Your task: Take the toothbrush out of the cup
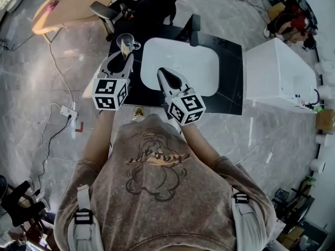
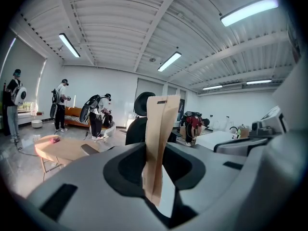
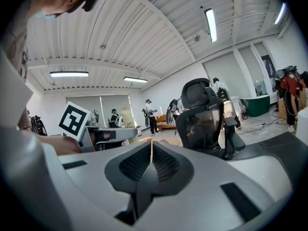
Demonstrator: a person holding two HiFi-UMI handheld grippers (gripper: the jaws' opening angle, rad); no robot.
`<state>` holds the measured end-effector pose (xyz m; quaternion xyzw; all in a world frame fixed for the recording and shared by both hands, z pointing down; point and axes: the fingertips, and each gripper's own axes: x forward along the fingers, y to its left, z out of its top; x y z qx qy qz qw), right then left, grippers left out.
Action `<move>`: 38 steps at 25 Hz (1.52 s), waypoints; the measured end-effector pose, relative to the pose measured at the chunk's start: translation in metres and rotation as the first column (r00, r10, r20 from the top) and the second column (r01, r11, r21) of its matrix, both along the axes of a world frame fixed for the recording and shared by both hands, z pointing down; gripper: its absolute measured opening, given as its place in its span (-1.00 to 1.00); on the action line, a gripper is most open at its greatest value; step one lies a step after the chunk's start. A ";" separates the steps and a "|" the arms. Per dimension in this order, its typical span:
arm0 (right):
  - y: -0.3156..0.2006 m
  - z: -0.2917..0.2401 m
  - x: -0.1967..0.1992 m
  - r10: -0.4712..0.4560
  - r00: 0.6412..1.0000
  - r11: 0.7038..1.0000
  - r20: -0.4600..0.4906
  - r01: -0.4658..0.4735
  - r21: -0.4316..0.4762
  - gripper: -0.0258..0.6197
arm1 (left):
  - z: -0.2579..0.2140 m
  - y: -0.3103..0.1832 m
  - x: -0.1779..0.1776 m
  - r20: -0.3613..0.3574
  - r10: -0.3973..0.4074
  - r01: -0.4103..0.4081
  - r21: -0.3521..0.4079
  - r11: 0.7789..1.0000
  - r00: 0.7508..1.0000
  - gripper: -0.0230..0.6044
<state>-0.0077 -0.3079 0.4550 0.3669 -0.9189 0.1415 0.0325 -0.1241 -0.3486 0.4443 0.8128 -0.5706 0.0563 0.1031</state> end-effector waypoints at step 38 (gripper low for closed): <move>0.209 -0.026 0.009 0.006 0.999 0.999 0.051 -0.008 0.038 -0.84 | -0.012 0.269 0.016 -0.062 -0.003 0.003 0.009 1.000 0.998 -0.58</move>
